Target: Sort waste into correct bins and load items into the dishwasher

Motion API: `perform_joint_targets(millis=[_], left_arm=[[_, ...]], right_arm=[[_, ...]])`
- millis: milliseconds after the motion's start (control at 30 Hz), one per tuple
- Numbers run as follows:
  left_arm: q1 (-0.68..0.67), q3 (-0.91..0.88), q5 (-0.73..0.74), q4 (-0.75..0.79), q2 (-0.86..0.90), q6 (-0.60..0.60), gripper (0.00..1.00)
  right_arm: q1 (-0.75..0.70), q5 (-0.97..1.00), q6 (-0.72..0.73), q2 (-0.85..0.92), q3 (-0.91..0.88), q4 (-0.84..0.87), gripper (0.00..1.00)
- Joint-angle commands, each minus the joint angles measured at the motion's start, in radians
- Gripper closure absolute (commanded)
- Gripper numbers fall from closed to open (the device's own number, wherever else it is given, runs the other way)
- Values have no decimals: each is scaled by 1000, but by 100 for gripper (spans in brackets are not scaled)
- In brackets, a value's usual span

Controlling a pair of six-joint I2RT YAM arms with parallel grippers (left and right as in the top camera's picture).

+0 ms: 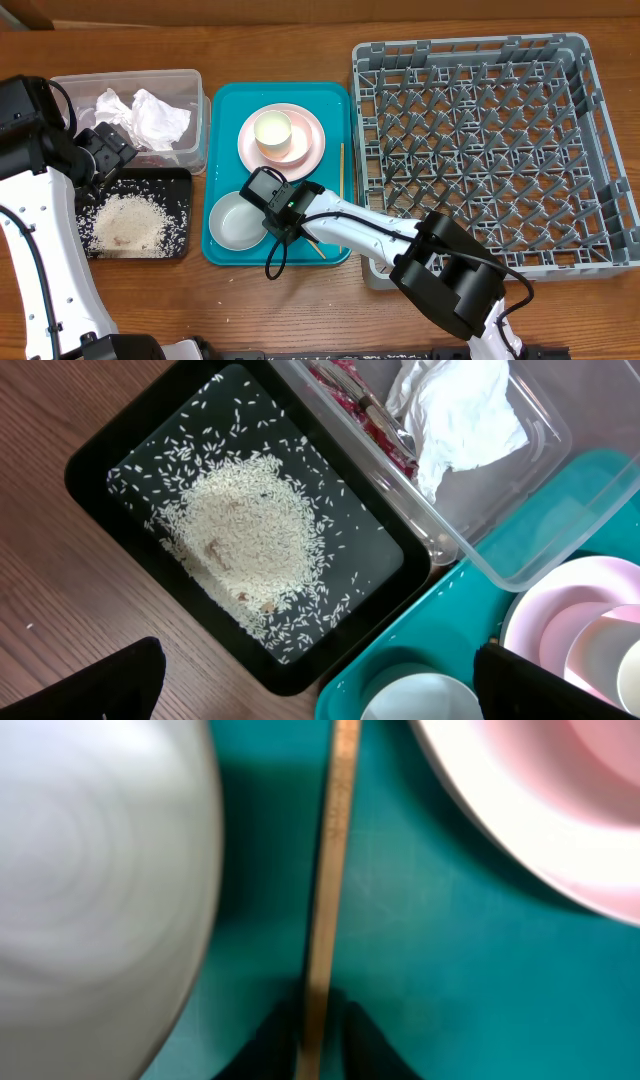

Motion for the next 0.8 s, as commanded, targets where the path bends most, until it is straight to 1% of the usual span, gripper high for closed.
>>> perform_joint_targets(millis=[0, 300, 367, 467, 767], left_arm=[[-1, 15, -2, 2, 3, 8, 0], [-1, 15, -2, 2, 3, 8, 0], [-1, 15, -2, 2, 3, 8, 0], [-1, 15, -2, 1, 3, 8, 0], [-1, 15, -2, 1, 3, 8, 0]], right_arm=[[0, 6, 0, 15, 6, 7, 89], [3, -9, 2, 15, 27, -2, 90], [2, -10, 2, 13, 28, -2, 95], [2, -16, 2, 5, 28, -2, 96], [1, -16, 2, -114, 29, -1, 96]])
